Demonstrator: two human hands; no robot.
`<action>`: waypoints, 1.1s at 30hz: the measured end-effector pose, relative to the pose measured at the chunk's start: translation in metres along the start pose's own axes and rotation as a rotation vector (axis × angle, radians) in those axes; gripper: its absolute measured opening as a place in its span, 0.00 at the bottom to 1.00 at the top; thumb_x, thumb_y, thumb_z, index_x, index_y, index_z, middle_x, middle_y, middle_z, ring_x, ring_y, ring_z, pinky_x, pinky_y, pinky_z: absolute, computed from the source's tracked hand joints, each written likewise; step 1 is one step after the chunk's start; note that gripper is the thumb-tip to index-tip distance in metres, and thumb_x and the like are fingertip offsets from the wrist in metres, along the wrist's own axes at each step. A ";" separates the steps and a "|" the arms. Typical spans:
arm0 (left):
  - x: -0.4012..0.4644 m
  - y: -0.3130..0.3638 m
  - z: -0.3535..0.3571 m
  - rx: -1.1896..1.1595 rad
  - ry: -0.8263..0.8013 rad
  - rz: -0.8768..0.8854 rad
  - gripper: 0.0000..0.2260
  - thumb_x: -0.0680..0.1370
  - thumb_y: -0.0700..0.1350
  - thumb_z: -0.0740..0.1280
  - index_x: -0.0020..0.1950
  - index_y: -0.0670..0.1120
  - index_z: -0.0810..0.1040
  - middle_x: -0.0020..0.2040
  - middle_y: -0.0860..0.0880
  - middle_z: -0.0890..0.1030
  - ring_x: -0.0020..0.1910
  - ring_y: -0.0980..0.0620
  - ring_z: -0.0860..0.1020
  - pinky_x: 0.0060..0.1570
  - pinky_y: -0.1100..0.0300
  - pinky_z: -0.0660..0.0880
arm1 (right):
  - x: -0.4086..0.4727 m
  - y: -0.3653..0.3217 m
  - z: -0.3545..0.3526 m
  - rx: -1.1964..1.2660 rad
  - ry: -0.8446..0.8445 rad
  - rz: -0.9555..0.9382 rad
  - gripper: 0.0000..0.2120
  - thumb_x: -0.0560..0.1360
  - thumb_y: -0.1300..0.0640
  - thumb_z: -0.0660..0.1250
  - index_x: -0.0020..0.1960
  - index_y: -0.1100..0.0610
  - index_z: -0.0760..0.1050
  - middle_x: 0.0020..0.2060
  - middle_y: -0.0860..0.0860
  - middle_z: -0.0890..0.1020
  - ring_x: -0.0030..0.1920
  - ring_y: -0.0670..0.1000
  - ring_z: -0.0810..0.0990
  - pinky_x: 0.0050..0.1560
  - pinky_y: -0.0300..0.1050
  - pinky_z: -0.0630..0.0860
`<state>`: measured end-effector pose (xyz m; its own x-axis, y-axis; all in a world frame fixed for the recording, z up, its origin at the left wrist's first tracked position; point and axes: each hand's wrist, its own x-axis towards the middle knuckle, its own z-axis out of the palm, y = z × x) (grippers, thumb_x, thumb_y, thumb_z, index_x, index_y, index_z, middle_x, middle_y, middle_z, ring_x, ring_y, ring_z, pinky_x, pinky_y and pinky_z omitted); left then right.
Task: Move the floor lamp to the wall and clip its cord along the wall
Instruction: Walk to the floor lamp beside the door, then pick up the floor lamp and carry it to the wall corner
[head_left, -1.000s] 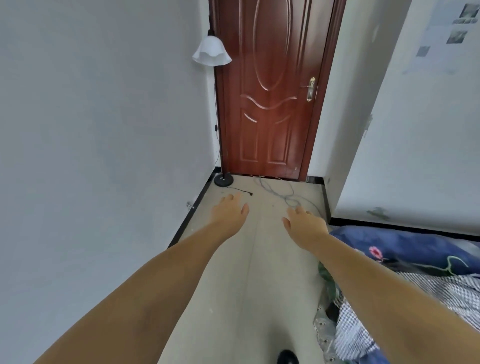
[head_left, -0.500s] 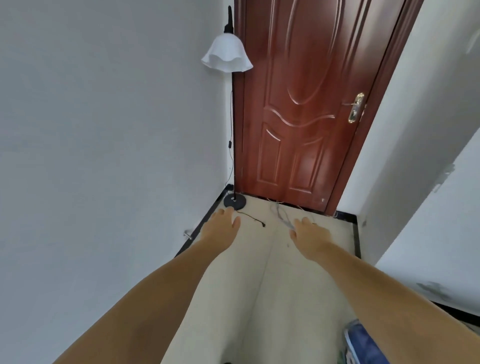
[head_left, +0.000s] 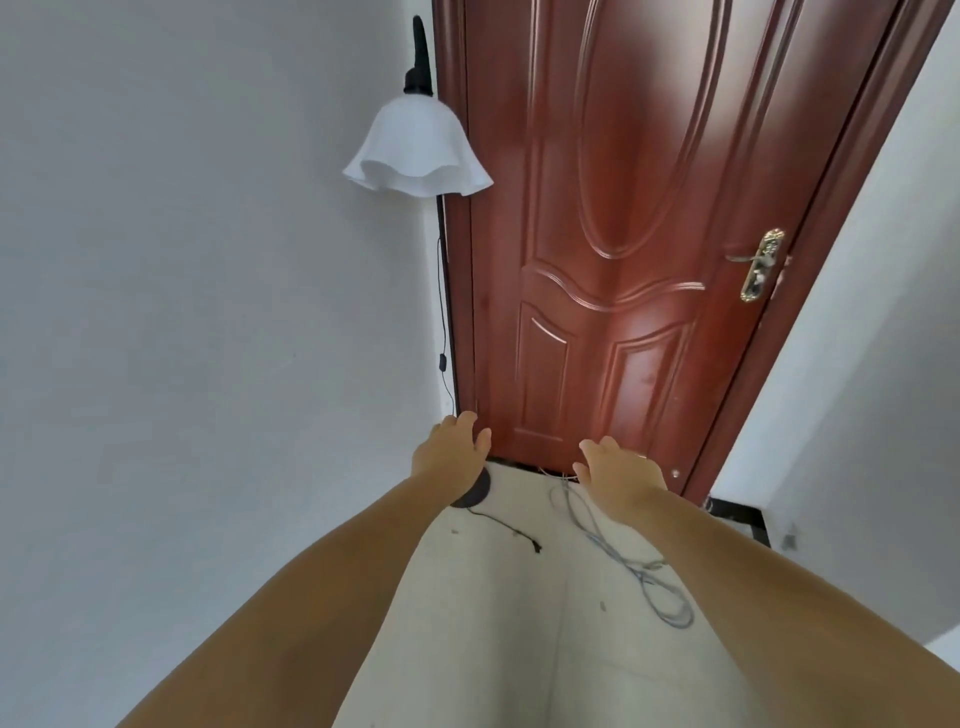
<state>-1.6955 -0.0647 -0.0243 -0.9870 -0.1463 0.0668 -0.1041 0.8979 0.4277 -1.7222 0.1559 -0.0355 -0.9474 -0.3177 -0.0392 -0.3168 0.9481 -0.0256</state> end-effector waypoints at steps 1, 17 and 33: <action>0.021 -0.002 0.005 -0.003 -0.009 -0.006 0.19 0.80 0.53 0.52 0.68 0.45 0.65 0.62 0.42 0.74 0.59 0.43 0.73 0.55 0.48 0.71 | 0.022 0.004 0.003 0.000 -0.009 0.006 0.19 0.81 0.48 0.48 0.67 0.57 0.63 0.58 0.56 0.72 0.54 0.59 0.77 0.44 0.50 0.71; 0.362 -0.049 0.101 -0.118 -0.136 -0.323 0.21 0.80 0.55 0.55 0.68 0.46 0.67 0.67 0.43 0.74 0.62 0.44 0.74 0.58 0.51 0.72 | 0.407 0.033 0.083 0.199 -0.140 -0.132 0.19 0.81 0.49 0.49 0.67 0.57 0.64 0.59 0.57 0.73 0.54 0.61 0.78 0.45 0.52 0.72; 0.620 -0.221 0.279 -0.712 0.000 -0.896 0.40 0.70 0.53 0.73 0.74 0.48 0.54 0.76 0.45 0.61 0.72 0.44 0.63 0.68 0.48 0.61 | 0.627 0.000 0.331 0.545 -0.435 0.113 0.19 0.81 0.47 0.49 0.67 0.54 0.66 0.60 0.56 0.74 0.56 0.57 0.78 0.52 0.51 0.75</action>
<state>-2.3185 -0.2377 -0.3289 -0.5932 -0.6151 -0.5194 -0.6768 0.0317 0.7355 -2.3010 -0.0468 -0.3903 -0.8331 -0.3010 -0.4640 -0.0415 0.8706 -0.4902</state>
